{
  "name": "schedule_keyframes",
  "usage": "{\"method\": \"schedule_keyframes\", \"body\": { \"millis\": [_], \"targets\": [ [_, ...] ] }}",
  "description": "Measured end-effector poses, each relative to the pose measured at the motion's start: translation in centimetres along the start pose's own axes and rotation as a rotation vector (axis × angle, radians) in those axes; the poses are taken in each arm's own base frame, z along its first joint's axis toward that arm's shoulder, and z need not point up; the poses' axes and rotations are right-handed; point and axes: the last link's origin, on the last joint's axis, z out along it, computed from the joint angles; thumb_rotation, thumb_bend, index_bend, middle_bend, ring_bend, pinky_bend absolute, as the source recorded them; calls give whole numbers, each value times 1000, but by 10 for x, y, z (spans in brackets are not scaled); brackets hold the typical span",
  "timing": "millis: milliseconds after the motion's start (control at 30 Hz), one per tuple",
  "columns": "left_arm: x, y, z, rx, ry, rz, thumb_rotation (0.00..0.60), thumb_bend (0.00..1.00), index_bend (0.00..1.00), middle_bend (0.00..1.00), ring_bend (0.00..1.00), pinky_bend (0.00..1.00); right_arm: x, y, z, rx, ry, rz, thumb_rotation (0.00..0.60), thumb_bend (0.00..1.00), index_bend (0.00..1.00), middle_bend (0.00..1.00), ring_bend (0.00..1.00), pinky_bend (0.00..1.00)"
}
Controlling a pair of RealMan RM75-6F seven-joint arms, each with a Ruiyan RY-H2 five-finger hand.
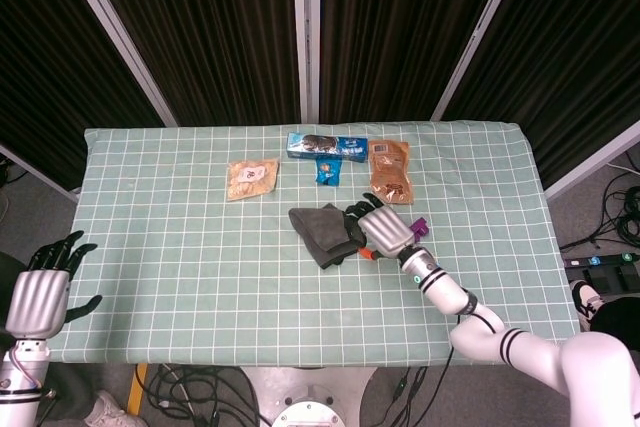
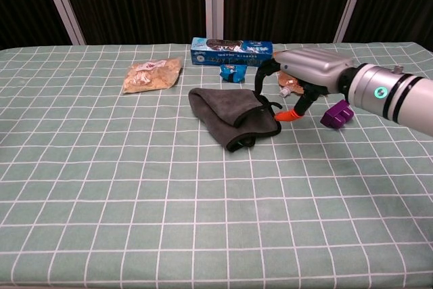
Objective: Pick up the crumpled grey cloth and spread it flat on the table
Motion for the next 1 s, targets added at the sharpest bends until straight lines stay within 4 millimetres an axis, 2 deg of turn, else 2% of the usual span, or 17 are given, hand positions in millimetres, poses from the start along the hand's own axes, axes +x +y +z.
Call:
{"method": "schedule_keyframes", "body": {
  "millis": [233, 300, 467, 600, 767, 1000],
  "targets": [
    [-1, 1, 2, -8, -1, -6, 600, 124, 300, 230, 198, 219, -7, -18, 24, 33, 6, 19, 600, 202, 386, 210, 165, 93],
    [-1, 1, 3, -9, 0, -9, 600, 124, 300, 230, 199, 220, -8, -22, 29, 39, 8, 19, 600, 228, 430, 215, 171, 93],
    [-2, 3, 6, -17, 4, -25, 600, 124, 300, 230, 199, 220, -13, -27, 38, 38, 9, 7, 600, 331, 627, 258, 192, 93],
    [-1, 8, 10, -35, 10, -57, 600, 124, 300, 230, 199, 220, -15, -26, 40, 34, 17, -14, 600, 375, 672, 280, 203, 93],
    [-1, 19, 22, -73, 1, -129, 600, 122, 300, 230, 198, 240, -3, -22, 41, 29, 59, -17, 600, 411, 714, 303, 211, 93],
    [-3, 48, 49, -146, -34, -246, 600, 109, 345, 247, 237, 300, 28, -27, 41, 40, 152, 23, 600, 413, 716, 305, 210, 93]
  ]
}}
